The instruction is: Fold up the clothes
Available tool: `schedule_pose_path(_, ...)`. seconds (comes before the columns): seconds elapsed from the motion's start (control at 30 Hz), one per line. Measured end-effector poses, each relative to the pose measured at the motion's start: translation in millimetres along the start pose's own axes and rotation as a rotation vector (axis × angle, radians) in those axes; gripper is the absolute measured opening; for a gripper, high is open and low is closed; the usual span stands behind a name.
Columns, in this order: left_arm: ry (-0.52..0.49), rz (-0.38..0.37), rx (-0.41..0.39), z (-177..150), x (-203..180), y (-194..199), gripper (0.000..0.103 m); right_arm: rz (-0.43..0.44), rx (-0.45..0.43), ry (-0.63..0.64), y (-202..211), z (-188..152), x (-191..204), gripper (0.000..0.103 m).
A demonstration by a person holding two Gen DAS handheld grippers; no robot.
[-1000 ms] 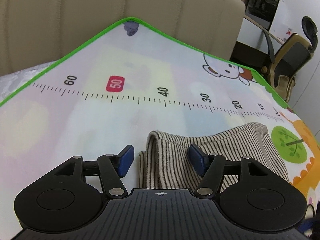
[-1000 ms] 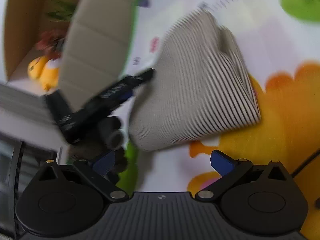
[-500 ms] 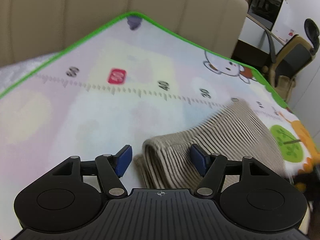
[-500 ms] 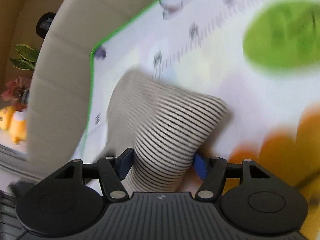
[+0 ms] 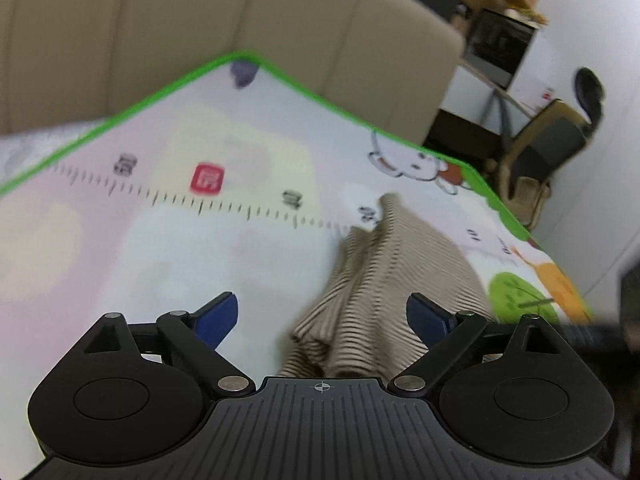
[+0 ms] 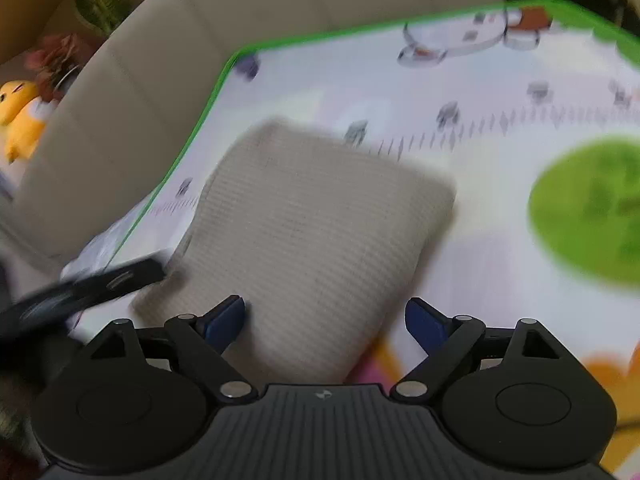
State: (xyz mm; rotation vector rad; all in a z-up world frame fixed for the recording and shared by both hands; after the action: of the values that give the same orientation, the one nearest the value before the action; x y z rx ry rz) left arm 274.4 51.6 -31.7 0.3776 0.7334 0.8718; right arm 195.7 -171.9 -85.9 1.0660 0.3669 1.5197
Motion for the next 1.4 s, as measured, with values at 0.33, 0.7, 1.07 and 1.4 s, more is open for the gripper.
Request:
schedule_pose_path(0.33,-0.089,-0.096,0.129,-30.4,-44.9,-26.9,0.064,-0.037,0.0,0.013,20.8,28.9,-23.6,0.054)
schedule_pose_path(0.7,-0.162,-0.282,0.131,-45.7,-91.5,5.8,0.07,-0.262,-0.15,0.296,42.0,50.4,-0.6,0.065)
schedule_pose_path(1.07,0.098,-0.067,0.145,-42.5,-30.1,-10.1,0.042,-0.276,-0.297,0.749,48.6,-47.4,94.1,0.066)
schedule_pose_path(1.4,0.281,-0.186,0.144,-45.3,-14.2,-15.1,0.042,-0.216,-0.233,0.554,52.9,-29.6,63.3,0.035)
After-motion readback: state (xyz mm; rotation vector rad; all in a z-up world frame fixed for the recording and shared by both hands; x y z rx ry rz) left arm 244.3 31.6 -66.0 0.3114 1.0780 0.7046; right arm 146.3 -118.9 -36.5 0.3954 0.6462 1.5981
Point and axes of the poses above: each gripper's, at about its wrist camera, not at the fingertips, and y roughly against the way its jaws point, x to its left, z to its top, the point moved 3 cm from there along -y, roughly the way its jaws point, and after that the axes turned 8 degrees about -z, right-handed, at the moved point
